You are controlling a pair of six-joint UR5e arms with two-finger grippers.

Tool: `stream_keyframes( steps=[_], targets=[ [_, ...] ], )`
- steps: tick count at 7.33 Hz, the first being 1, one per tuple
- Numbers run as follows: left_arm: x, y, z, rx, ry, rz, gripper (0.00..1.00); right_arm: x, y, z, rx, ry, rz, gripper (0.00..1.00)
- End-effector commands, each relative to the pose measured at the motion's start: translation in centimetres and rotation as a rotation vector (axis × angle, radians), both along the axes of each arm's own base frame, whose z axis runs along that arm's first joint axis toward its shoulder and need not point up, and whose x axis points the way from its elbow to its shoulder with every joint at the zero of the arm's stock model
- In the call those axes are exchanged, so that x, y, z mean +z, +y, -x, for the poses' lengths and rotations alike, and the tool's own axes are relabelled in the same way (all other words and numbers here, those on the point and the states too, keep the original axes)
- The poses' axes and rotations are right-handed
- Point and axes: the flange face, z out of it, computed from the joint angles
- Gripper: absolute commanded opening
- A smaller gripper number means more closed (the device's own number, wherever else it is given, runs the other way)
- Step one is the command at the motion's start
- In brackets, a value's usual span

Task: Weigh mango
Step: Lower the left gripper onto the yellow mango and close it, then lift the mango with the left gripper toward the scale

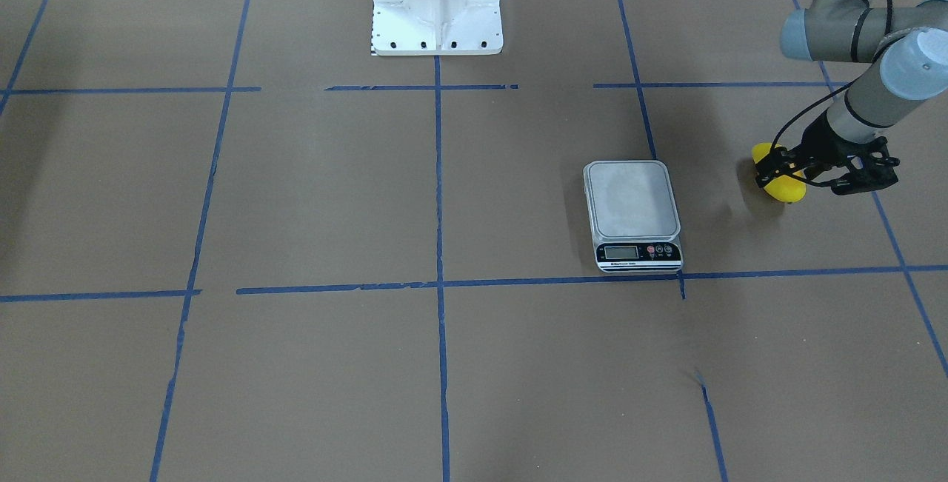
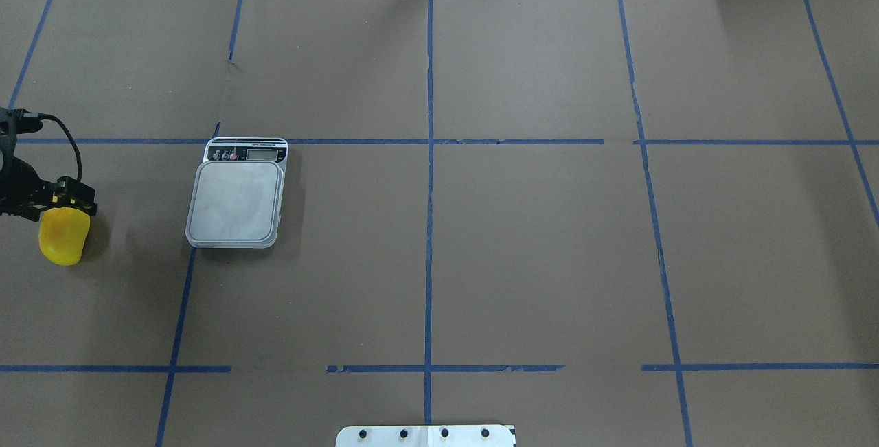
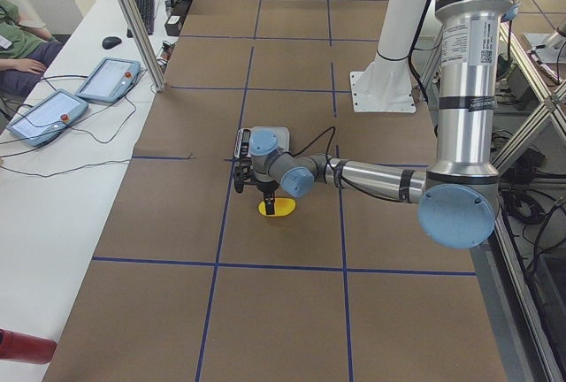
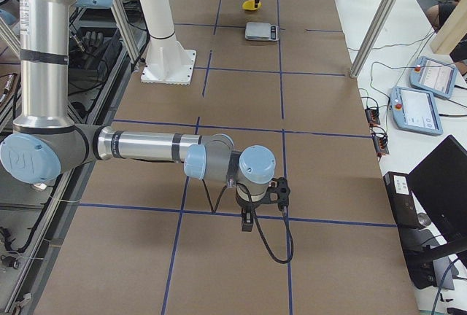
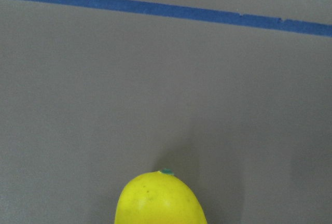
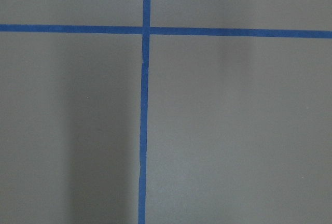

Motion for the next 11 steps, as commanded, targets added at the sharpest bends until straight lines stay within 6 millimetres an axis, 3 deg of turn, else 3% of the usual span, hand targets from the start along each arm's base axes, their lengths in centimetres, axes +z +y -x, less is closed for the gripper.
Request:
stream_keyframes(
  steps=[1, 2, 3, 4, 5, 8, 9, 10, 11],
  targets=[
    [1.6, 1.3, 0.2, 0.014, -0.019, 0.023, 1.00, 0.0, 0.0, 0.0, 0.000, 0.000, 0.000, 1.00],
    [2.0, 1.7, 0.3, 0.018, -0.022, 0.030, 1.00, 0.0, 0.0, 0.0, 0.000, 0.000, 0.000, 1.00],
    [1.9, 1.7, 0.3, 0.020, -0.019, 0.028, 0.85, 0.0, 0.0, 0.0, 0.000, 0.000, -0.002, 1.00],
    [1.5, 1.8, 0.3, 0.023, -0.011, 0.025, 0.24, 0.0, 0.0, 0.0, 0.000, 0.000, 0.000, 1.00],
    [0.9, 1.8, 0.3, 0.023, -0.002, 0.020, 0.00, 0.0, 0.0, 0.0, 0.000, 0.000, 0.000, 1.00],
    [-7.7, 2.8, 1.8, 0.056, 0.037, -0.031, 0.00, 0.0, 0.0, 0.0, 0.000, 0.000, 0.000, 1.00],
    [-10.4, 1.5, 2.7, 0.086, -0.008, -0.023, 0.00, 0.0, 0.0, 0.0, 0.000, 0.000, 0.000, 1.00],
    [-16.0, -2.3, 1.3, 0.071, -0.002, -0.051, 0.00, 0.0, 0.0, 0.0, 0.000, 0.000, 0.000, 1.00],
    [-19.9, -4.5, -0.4, 0.057, 0.007, -0.056, 0.00, 0.0, 0.0, 0.0, 0.000, 0.000, 0.000, 1.00]
  ],
)
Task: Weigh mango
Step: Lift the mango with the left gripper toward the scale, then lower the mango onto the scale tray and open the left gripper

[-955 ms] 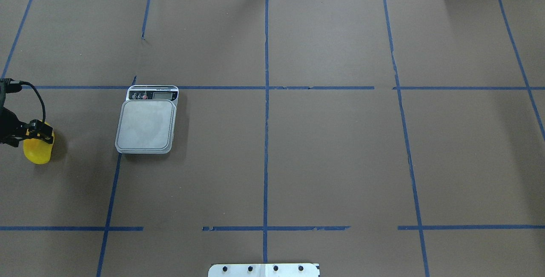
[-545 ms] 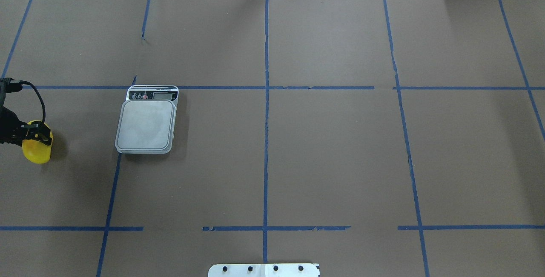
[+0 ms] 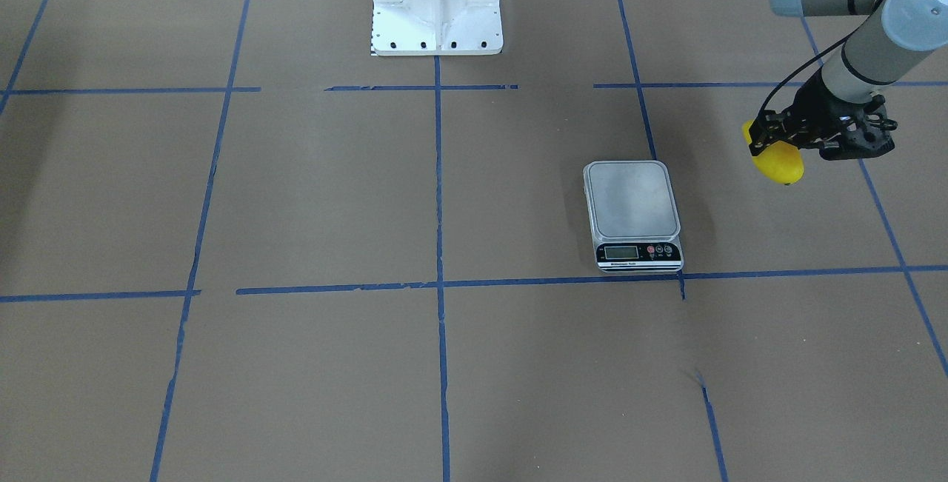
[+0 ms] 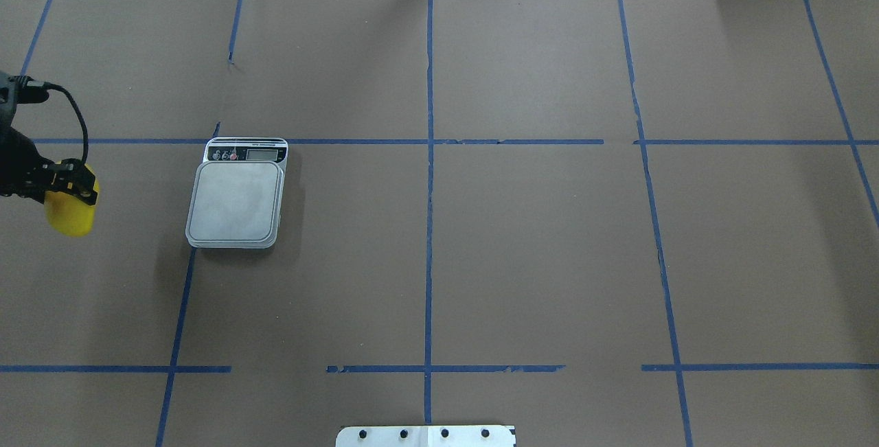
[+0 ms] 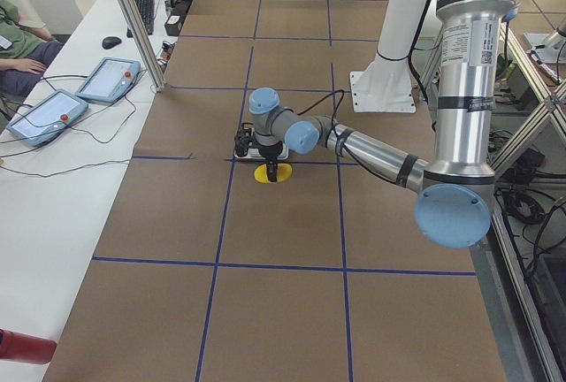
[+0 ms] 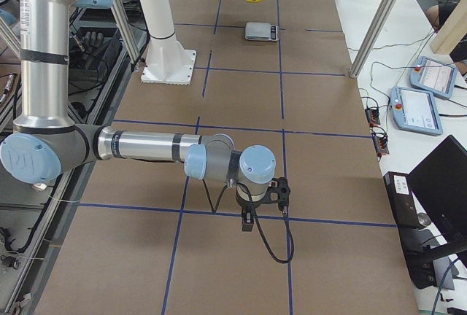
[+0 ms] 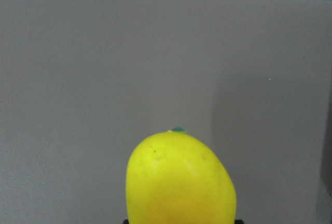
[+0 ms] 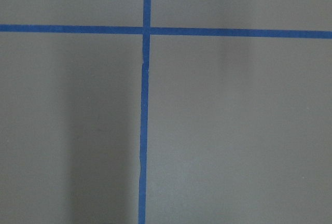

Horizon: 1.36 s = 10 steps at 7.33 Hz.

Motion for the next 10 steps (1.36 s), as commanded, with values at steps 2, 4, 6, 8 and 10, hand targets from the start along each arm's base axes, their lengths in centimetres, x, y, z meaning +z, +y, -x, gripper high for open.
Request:
stream_keyframes(
  steps=[2, 4, 6, 8, 10],
  targets=[
    [-10.5, -6.3, -9.0, -0.045, 0.029, 0.036, 0.00, 0.0, 0.0, 0.0, 0.000, 0.000, 0.000, 1.00],
    [-9.7, -4.6, -14.7, -0.020, 0.029, -0.006, 0.00, 0.0, 0.0, 0.0, 0.001, 0.000, 0.001, 1.00],
    [-7.4, -4.1, -16.9, -0.001, 0.022, 0.004, 0.00, 0.0, 0.0, 0.0, 0.000, 0.000, 0.000, 1.00],
    [-7.0, -4.0, -17.0, 0.005, 0.017, 0.005, 0.69, 0.1, 0.1, 0.0, 0.000, 0.000, 0.002, 1.00],
    [-8.6, -4.3, -15.5, -0.012, 0.033, -0.023, 1.00, 0.0, 0.0, 0.0, 0.000, 0.000, -0.001, 1.00]
  ],
)
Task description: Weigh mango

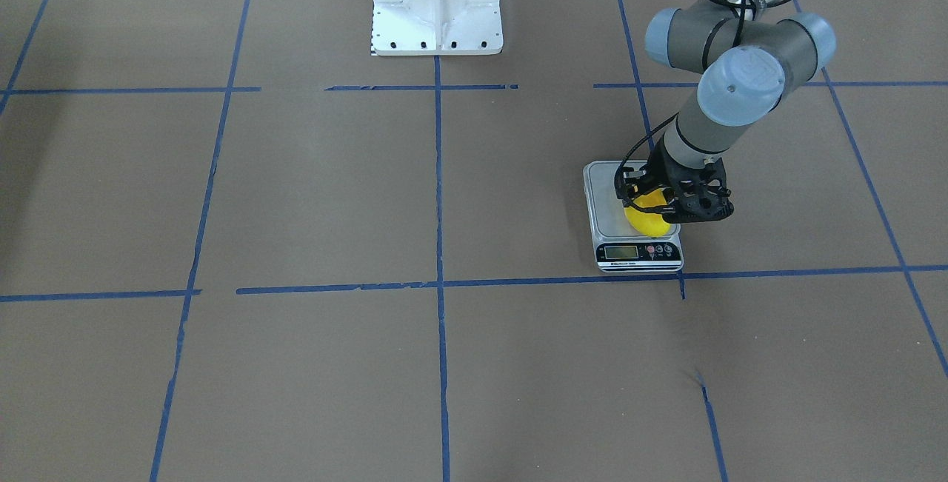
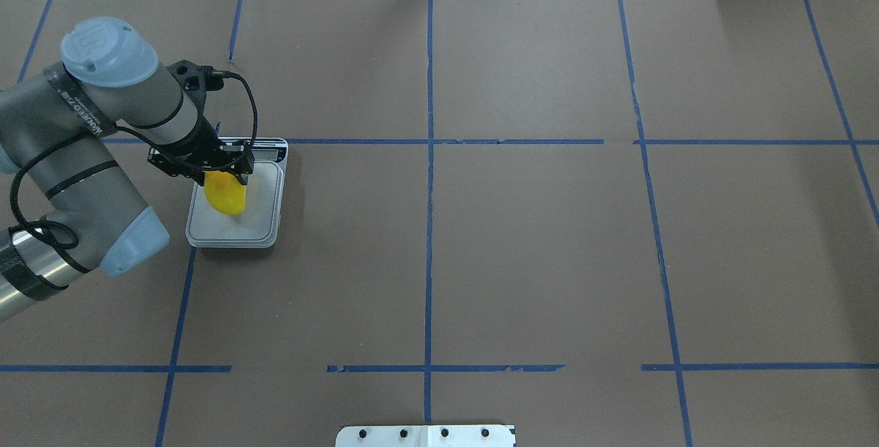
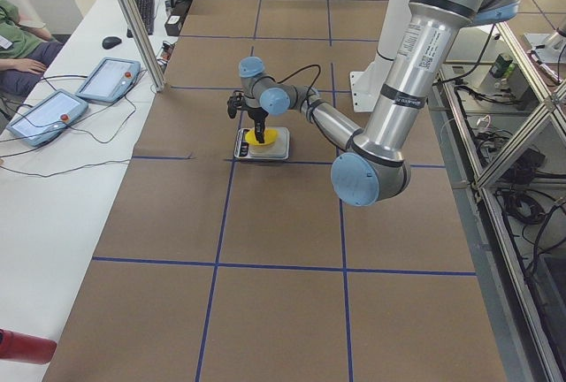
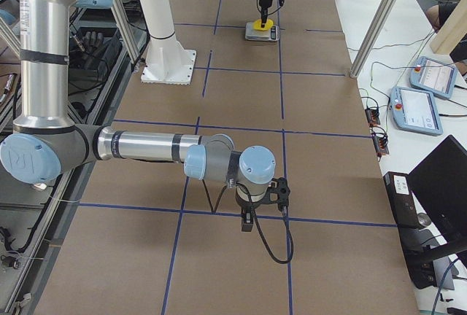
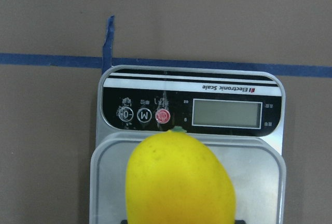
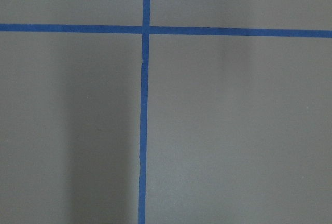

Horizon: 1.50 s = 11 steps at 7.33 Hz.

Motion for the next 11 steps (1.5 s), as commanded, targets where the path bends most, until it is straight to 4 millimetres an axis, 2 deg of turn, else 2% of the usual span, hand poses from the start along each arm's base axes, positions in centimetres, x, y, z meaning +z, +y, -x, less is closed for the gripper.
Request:
stream_keyframes(
  steps=[1, 3, 4, 5, 6, 7, 8, 9, 10, 11],
  targets=[
    [-2.2, -1.2, 3.6, -0.051, 0.022, -0.031, 1.00, 0.0, 0.0, 0.0, 0.000, 0.000, -0.001, 1.00],
    [-2.8, -4.0, 10.4, -0.052, -0.016, -0.094, 1.00, 0.0, 0.0, 0.0, 0.000, 0.000, -0.001, 1.00],
    [-2.7, -6.2, 16.3, -0.084, -0.049, -0.121, 1.00, -0.1, -0.1, 0.0, 0.000, 0.000, -0.002, 1.00],
    [-1.2, -7.6, 21.9, -0.053, -0.086, -0.195, 1.00, 0.0, 0.0, 0.0, 0.000, 0.000, -0.001, 1.00],
    [3.5, -7.6, 28.5, -0.024, -0.089, -0.207, 1.00, 0.0, 0.0, 0.0, 0.000, 0.000, -0.001, 1.00],
    [8.6, -6.7, 33.4, 0.015, -0.075, -0.195, 1.00, 0.0, 0.0, 0.0, 0.000, 0.000, -0.001, 1.00],
    [14.7, -6.8, 38.6, 0.026, -0.078, -0.158, 1.00, 0.0, 0.0, 0.0, 0.000, 0.000, -0.001, 1.00],
    [19.6, -6.6, 41.6, 0.035, -0.049, -0.108, 1.00, 0.0, 0.0, 0.0, 0.000, 0.000, -0.001, 1.00],
    [24.3, -4.1, 43.6, 0.066, -0.040, -0.083, 1.00, 0.0, 0.0, 0.0, 0.000, 0.000, -0.001, 1.00],
    [26.0, -2.7, 44.2, 0.068, -0.040, -0.083, 1.00, 0.0, 0.0, 0.0, 0.000, 0.000, 0.001, 1.00]
  ],
)
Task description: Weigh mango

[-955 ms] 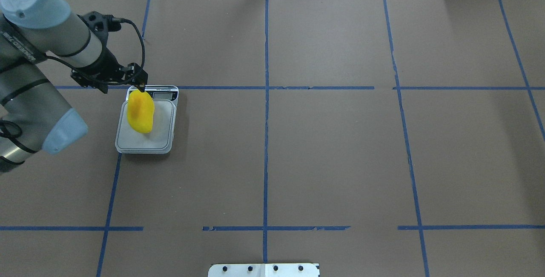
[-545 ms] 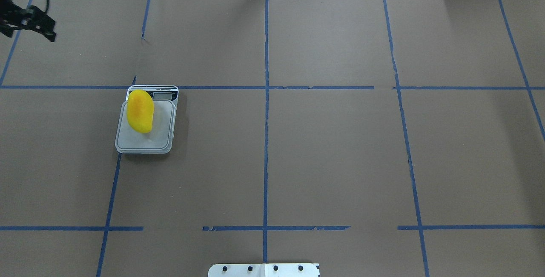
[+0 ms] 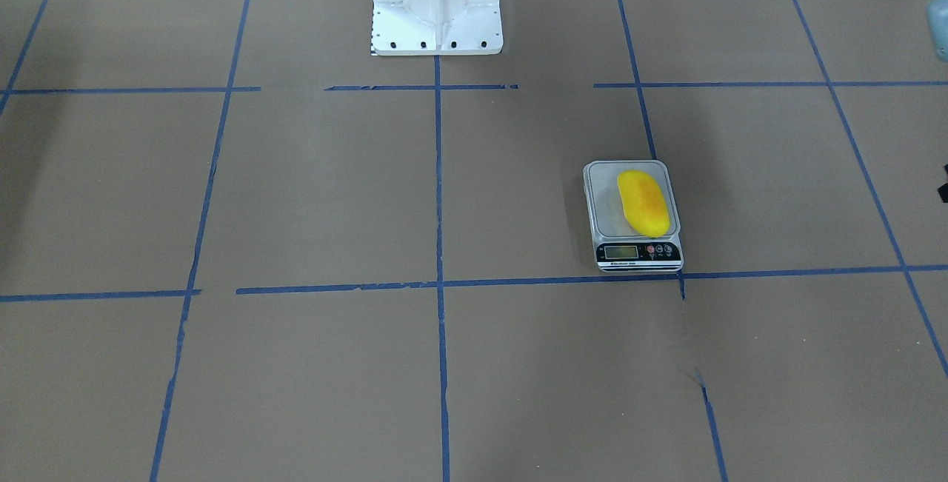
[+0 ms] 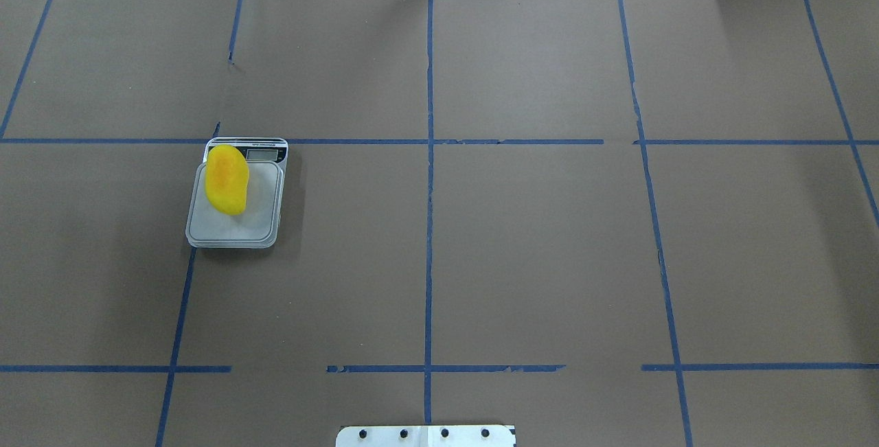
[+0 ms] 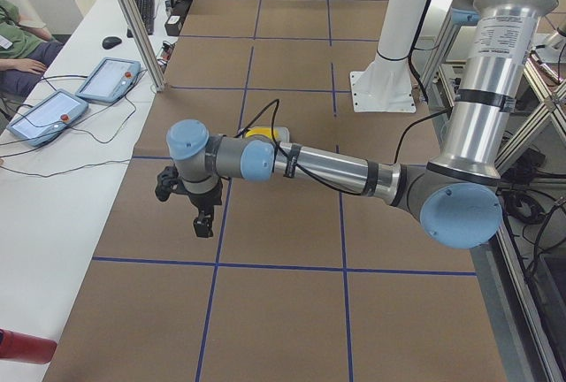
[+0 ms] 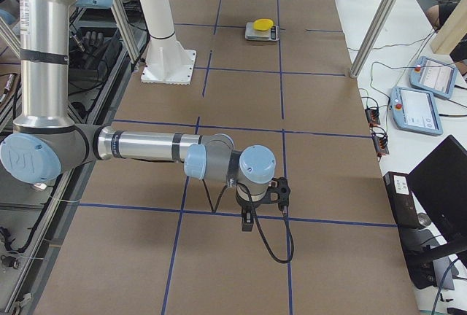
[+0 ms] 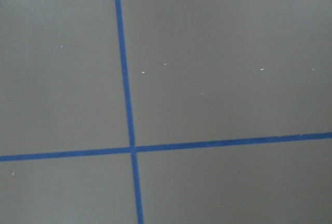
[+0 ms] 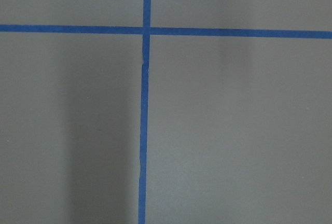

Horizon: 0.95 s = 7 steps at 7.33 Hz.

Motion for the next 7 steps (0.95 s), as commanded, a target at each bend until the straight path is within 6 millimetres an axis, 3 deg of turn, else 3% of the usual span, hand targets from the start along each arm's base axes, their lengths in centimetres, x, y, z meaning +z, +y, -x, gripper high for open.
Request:
stream_keyframes(
  steps=[1, 5, 7],
  targets=[
    [5.3, 3.8, 2.4, 0.002, 0.012, 0.009, 1.00, 0.0, 0.0, 0.0, 0.000, 0.000, 0.000, 1.00],
    [8.2, 7.4, 2.1, 0.028, 0.052, -0.008, 1.00, 0.0, 0.0, 0.0, 0.000, 0.000, -0.002, 1.00],
    [8.3, 7.5, 2.2, 0.028, 0.051, -0.009, 1.00, 0.0, 0.0, 0.0, 0.000, 0.000, 0.000, 1.00]
  ],
)
